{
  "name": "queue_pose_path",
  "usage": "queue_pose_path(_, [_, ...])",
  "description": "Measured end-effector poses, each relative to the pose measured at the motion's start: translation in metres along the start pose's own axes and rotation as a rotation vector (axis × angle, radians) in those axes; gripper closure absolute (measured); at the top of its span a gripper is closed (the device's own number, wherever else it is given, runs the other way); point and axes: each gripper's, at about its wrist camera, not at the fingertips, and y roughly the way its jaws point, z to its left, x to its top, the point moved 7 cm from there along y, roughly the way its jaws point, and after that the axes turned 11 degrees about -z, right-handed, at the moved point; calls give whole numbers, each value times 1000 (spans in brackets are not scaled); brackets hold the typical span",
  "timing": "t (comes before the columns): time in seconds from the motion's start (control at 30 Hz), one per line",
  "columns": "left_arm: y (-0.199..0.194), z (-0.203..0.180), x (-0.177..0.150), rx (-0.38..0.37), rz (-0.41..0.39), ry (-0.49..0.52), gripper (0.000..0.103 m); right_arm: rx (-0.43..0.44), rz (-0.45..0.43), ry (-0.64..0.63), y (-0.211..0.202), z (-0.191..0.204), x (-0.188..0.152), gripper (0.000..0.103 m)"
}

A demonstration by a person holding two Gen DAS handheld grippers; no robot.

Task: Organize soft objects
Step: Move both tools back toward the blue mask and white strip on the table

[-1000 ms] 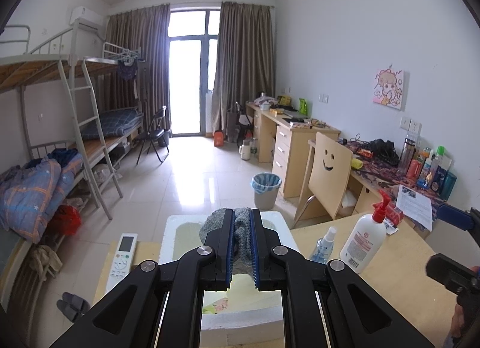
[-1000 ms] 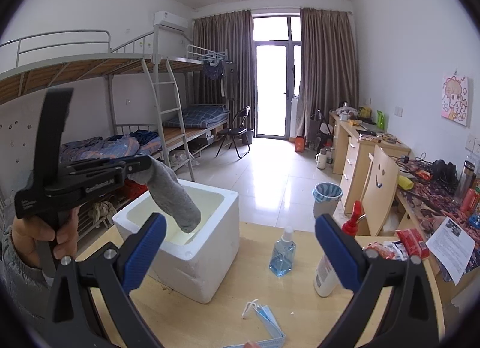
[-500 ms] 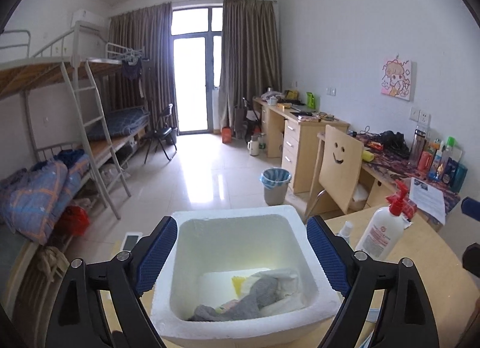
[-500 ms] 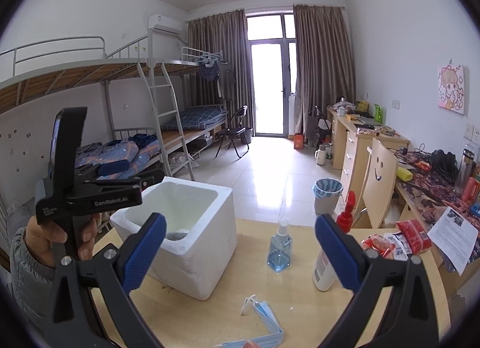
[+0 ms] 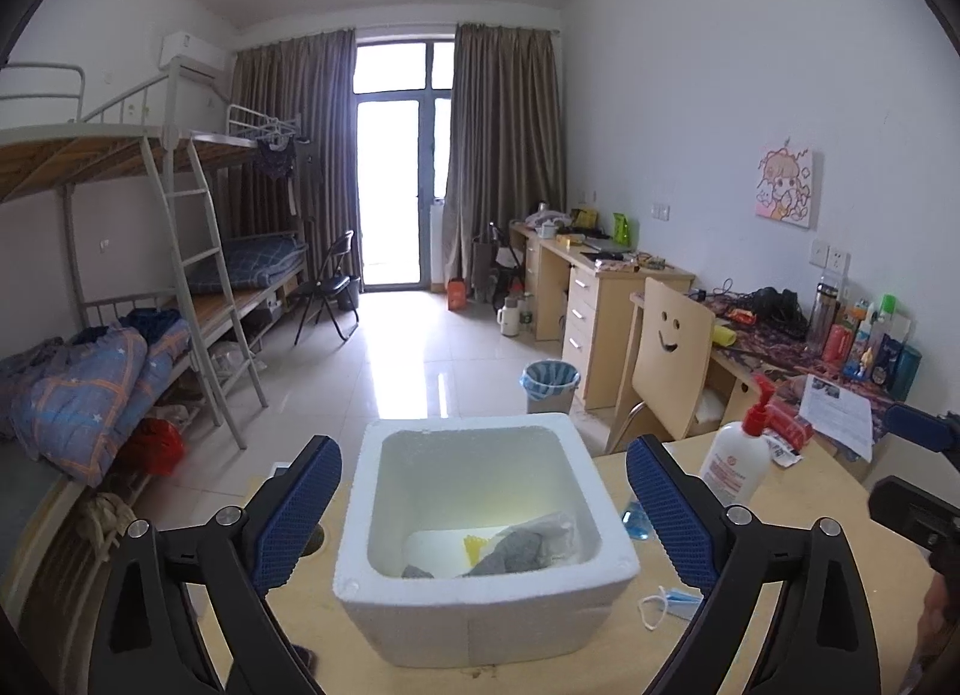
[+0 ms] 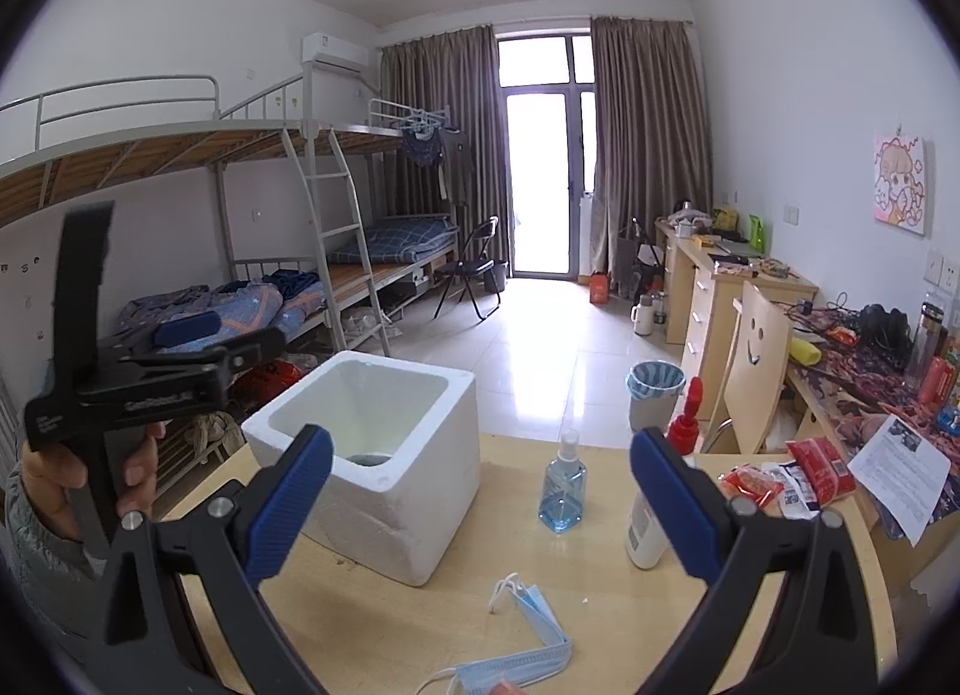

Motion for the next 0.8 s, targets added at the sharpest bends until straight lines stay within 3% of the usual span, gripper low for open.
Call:
queue_pose_path(0.23, [-45,-16,10,-20,-39,14,4,2,-27,-3,-28,11,8,2])
queue_pose_path(0.5, [-94,-20,18,37,-91,32,1,5,-70,-14,-71,24,15,2])
queue_pose_path(0.8, [-149,-40,16,-2,-155,66,1,-1,-104,-48,-107,40,11,2])
